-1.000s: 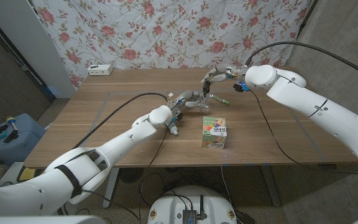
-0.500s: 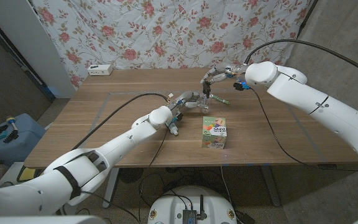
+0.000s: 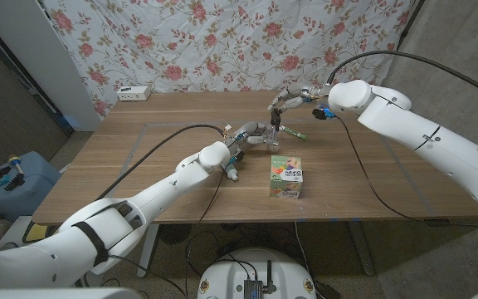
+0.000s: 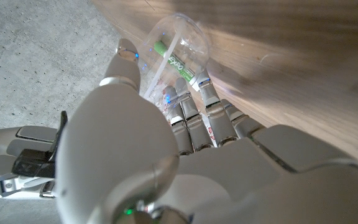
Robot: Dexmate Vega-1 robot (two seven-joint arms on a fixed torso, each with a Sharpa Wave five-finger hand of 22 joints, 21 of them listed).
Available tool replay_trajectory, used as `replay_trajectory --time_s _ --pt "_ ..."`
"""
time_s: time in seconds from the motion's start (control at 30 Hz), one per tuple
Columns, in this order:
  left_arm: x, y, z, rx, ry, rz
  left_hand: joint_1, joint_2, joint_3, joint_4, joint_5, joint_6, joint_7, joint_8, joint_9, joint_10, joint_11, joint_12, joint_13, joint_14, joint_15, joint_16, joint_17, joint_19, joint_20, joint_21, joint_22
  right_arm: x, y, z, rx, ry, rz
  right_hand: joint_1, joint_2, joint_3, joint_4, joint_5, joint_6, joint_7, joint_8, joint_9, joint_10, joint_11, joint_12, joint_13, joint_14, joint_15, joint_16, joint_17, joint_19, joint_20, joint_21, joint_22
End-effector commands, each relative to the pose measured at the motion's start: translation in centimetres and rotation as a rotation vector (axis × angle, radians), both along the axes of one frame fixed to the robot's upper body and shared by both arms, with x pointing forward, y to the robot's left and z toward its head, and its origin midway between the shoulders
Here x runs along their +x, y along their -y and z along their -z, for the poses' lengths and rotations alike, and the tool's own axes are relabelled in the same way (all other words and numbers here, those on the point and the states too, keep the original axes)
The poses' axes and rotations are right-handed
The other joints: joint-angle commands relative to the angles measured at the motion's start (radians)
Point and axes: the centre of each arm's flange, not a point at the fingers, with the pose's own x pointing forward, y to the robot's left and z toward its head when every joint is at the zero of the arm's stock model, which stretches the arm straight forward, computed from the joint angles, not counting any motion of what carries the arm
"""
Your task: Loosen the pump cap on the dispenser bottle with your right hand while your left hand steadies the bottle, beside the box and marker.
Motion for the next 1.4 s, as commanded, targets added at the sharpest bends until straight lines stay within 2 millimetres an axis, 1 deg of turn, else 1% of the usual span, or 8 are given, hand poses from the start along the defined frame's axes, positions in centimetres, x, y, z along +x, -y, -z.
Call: replay_trajectory --time_s 0.03,0.3,0.4,0.43,0.67,0.8,1.2,1.4 --pt "0.0 0.1 -0.1 0.001 0.004 0.003 -0.017 0.127 0.052 0.047 0.009 0.066 -0.01 0.006 0.005 0.057 -0.051 0.002 0.144 0.027 -0.099 0.009 0.006 0.003 -0.097 0.0 0.002 -0.3 0.5 -0.5 0.005 0.016 0.007 0.01 -0.002 0.009 -0.002 0.006 -0.013 -0.001 -0.009 -0.001 -0.003 -0.009 -0.003 0.003 -0.002 0.003 0.011 0.003 -0.005 0.0 -0.002 0.003" --pt "0.1 0.1 -0.2 0.004 0.004 0.003 -0.018 0.127 0.054 0.046 0.009 0.067 -0.009 0.007 0.005 0.058 -0.049 0.001 0.146 0.027 -0.098 0.009 0.006 0.004 -0.096 0.001 0.002 -1.1 1.6 -1.0 0.027 0.039 0.035 0.015 -0.013 0.002 -0.001 0.005 -0.053 -0.001 -0.037 -0.005 -0.006 -0.009 -0.003 0.003 -0.001 0.009 0.011 0.002 -0.003 0.008 0.001 0.003" --pt "0.1 0.1 -0.2 0.004 0.003 0.002 -0.018 0.126 0.055 0.045 0.009 0.068 -0.01 0.007 0.005 0.059 -0.05 0.001 0.147 0.027 -0.099 0.008 0.005 0.003 -0.097 0.0 0.002 -1.6 1.9 -1.2 0.031 0.043 0.048 -0.009 -0.035 -0.023 0.012 -0.003 -0.089 -0.001 -0.064 -0.008 -0.006 0.012 -0.001 0.004 0.001 0.019 0.011 0.001 0.0 0.021 0.002 0.003" --pt "0.1 0.2 -0.2 0.004 0.003 0.002 -0.018 0.126 0.055 0.045 0.009 0.068 -0.009 0.007 0.005 0.06 -0.049 0.001 0.147 0.027 -0.098 0.008 0.005 0.004 -0.096 0.001 0.002 -1.7 1.9 -1.3 0.033 0.043 0.049 -0.037 -0.045 -0.041 0.025 -0.009 -0.099 -0.001 -0.076 -0.007 -0.006 0.031 -0.001 0.005 0.002 0.025 0.011 0.001 0.002 0.026 0.003 0.003" --pt "0.2 0.1 -0.3 0.004 0.004 0.001 -0.02 0.127 0.056 0.045 0.009 0.067 -0.01 0.006 0.005 0.059 -0.051 -0.001 0.149 0.027 -0.098 0.008 0.005 0.004 -0.096 0.001 0.002 -2.3 1.9 -1.3 0.04 0.062 0.064 -0.131 -0.072 -0.099 0.056 -0.025 -0.132 0.007 -0.104 -0.001 -0.004 0.055 0.001 0.006 0.005 0.037 0.01 0.001 0.018 0.037 0.007 0.003" --pt "0.3 0.1 -0.4 0.004 0.005 -0.001 -0.02 0.126 0.057 0.045 0.009 0.067 -0.009 0.006 0.005 0.06 -0.05 -0.002 0.151 0.028 -0.097 0.008 0.005 0.004 -0.097 0.001 0.002 -2.5 1.8 -1.3 0.038 0.071 0.078 -0.172 -0.084 -0.122 0.067 -0.032 -0.138 0.034 -0.109 0.003 0.001 0.066 0.003 0.006 0.015 0.043 0.012 0.0 0.03 0.042 0.009 0.003" --pt "0.7 0.0 -0.8 0.009 0.005 -0.005 -0.023 0.126 0.058 0.045 0.008 0.069 -0.009 0.007 0.005 0.061 -0.05 -0.004 0.153 0.028 -0.096 0.007 0.005 0.003 -0.097 0.0 0.002 -2.8 0.8 -0.8 0.033 0.092 0.14 -0.316 -0.127 -0.193 0.106 -0.067 -0.156 0.151 -0.12 0.013 0.031 0.093 0.009 0.007 0.056 0.055 0.02 0.002 0.058 0.056 0.008 0.004" --pt "0.8 0.0 -0.9 0.009 0.006 -0.008 -0.024 0.126 0.059 0.045 0.008 0.067 -0.01 0.006 0.005 0.062 -0.051 -0.004 0.155 0.028 -0.098 0.007 0.006 0.002 -0.096 0.0 0.002 -3.0 0.5 -0.5 0.023 0.118 0.161 -0.405 -0.158 -0.233 0.131 -0.075 -0.151 0.182 -0.121 0.015 0.055 0.095 0.013 0.007 0.078 0.055 0.022 0.003 0.073 0.058 0.009 0.004"
